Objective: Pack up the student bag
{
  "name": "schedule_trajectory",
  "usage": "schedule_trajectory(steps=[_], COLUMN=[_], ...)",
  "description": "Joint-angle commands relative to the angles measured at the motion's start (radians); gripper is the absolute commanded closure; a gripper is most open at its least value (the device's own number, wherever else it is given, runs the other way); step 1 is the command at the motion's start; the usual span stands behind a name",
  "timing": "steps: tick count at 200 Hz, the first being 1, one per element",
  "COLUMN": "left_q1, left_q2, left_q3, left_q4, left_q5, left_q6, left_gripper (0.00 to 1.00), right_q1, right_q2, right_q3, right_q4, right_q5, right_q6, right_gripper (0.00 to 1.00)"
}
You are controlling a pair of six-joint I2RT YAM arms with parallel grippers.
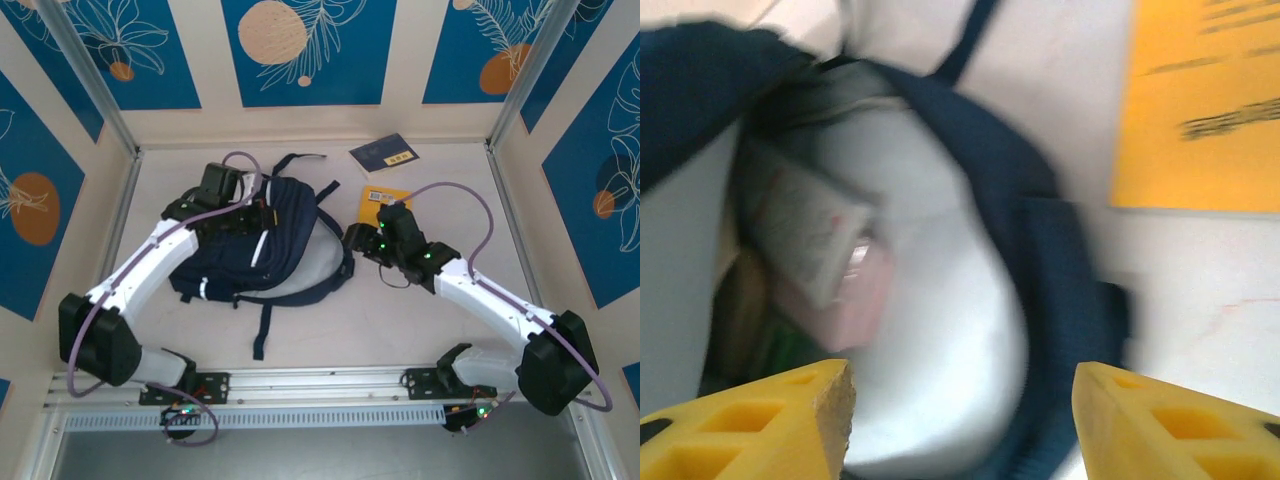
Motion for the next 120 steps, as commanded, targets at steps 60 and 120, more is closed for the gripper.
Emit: schedule_trajectory(steps=[60, 120], left_q1=[0.035, 0.027], left_q2=[-0.001, -0.105], left_q3=[-0.103, -0.106], left_q4=[0.039, 0.002], left_q5=[-0.146, -0.188], left_q6=[-0.145, -0.102], left_gripper=[0.62, 0.28], right_q1=[-0.177, -0.288], right_q2=[0.176, 0.618], right_q3=[0.175, 0.549], right_q4=[-0.257, -0.352], right_q5=[0.141, -0.084], right_q6=[-0.114, -0.193], right_gripper=[0.40, 0.43])
